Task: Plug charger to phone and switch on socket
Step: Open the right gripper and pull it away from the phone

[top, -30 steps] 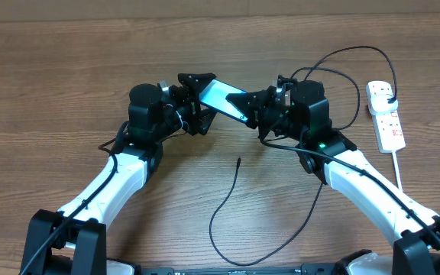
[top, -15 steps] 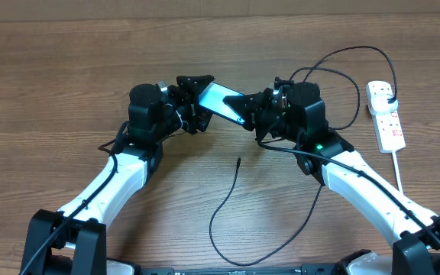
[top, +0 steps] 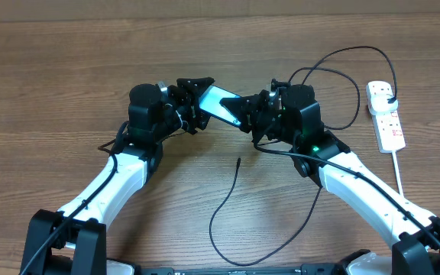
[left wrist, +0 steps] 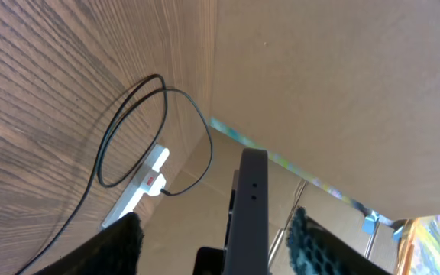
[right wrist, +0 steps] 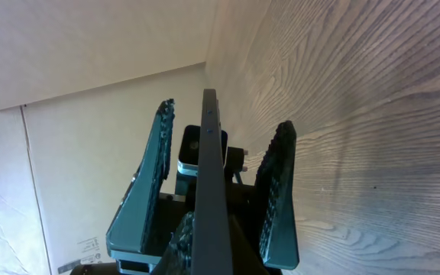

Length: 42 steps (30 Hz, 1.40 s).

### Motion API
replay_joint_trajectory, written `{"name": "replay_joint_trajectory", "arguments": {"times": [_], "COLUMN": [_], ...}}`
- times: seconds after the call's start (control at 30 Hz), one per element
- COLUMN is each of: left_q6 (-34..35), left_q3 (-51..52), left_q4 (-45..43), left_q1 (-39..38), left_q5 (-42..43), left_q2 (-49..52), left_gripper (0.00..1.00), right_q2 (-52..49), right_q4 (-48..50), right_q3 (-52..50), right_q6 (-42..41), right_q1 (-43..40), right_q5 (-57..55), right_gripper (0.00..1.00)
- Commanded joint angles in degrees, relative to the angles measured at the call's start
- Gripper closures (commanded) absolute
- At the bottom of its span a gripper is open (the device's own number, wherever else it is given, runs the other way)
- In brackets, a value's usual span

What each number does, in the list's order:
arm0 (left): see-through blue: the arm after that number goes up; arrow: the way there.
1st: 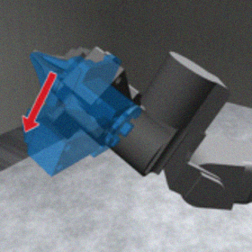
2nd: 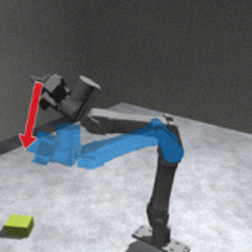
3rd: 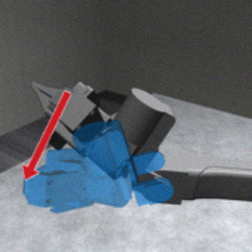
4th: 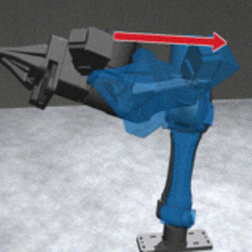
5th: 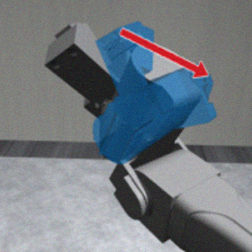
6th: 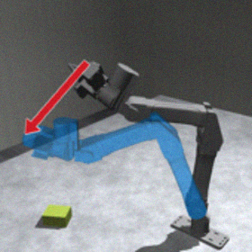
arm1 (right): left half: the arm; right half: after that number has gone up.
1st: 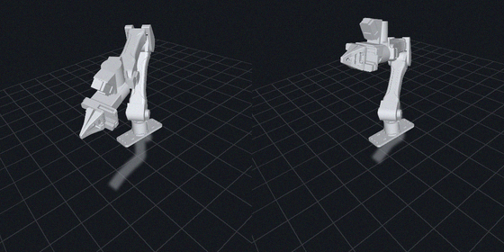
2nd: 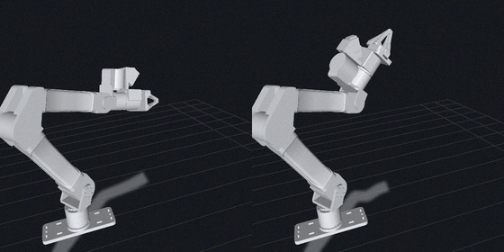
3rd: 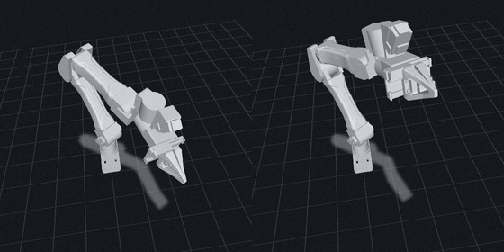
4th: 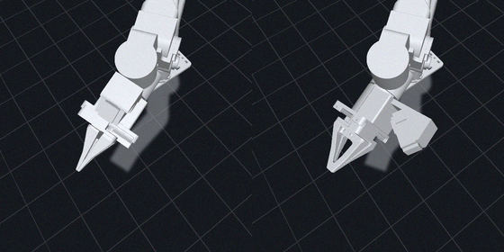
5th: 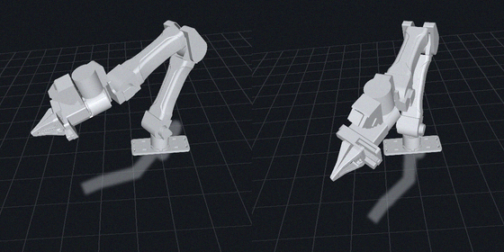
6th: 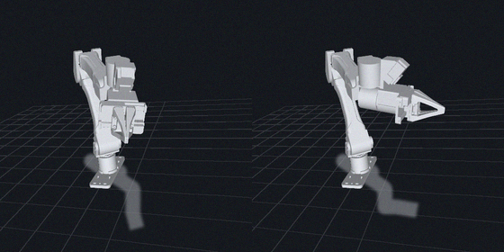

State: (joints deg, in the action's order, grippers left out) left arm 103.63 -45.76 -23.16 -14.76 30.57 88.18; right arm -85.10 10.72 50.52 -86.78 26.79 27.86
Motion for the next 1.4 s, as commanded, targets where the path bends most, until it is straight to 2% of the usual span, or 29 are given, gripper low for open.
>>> {"name": "replay_joint_trajectory", "arguments": {"times": [0.0,0.1,0.23,0.43,0.6,1.03,1.13,1.27,1.37], "left_q6": [0.2,0.2,0.2,0.6,1.8,1.8,1.8,1.7,1.8], "left_q3": [0.4,0.4,0.4,0.4,0.4,0.4,0.4,0.4,0.4], "left_q4": [-0.2,-0.2,-0.2,-0.2,-0.2,-0.2,-0.2,-1.0,-2.2], "left_q1": [-0.3,-0.3,-0.3,-0.3,-0.3,-0.7,-0.7,-0.7,-0.7], "left_q5": [-0.5,-0.4,-0.3,-0.2,-0.1,-0.1,-0.1,0.5,0.5], "left_q2": [-0.3,-0.3,-0.3,-0.3,-0.3,-0.3,-0.3,-0.3,-0.3], "left_gripper": [0.44,0.58,0.67,0.72,0.84,0.96,0.96,0.96,0.96], "right_q2": [0.3,0.3,0.3,0.3,0.3,0.3,0.3,0.3,0.3], "right_q4": [1.0,0.9,0.9,1.0,1.0,1.0,1.0,1.0,1.0], "right_q3": [1.2,1.2,1.2,1.2,1.2,1.2,1.2,1.2,1.2], "right_q6": [-0.3,-0.5,-0.5,-0.5,-0.5,-0.5,-0.5,-0.4,-0.4], "right_q1": [0.7,0.7,0.7,0.7,0.7,0.6,0.6,0.6,0.6], "right_q5": [0.1,0.3,0.5,0.7,0.7,0.7,0.6,0.6,0.6], "right_gripper": [0.96,0.96,0.96,0.97,0.96,0.96,0.90,0.76,0.75]}}
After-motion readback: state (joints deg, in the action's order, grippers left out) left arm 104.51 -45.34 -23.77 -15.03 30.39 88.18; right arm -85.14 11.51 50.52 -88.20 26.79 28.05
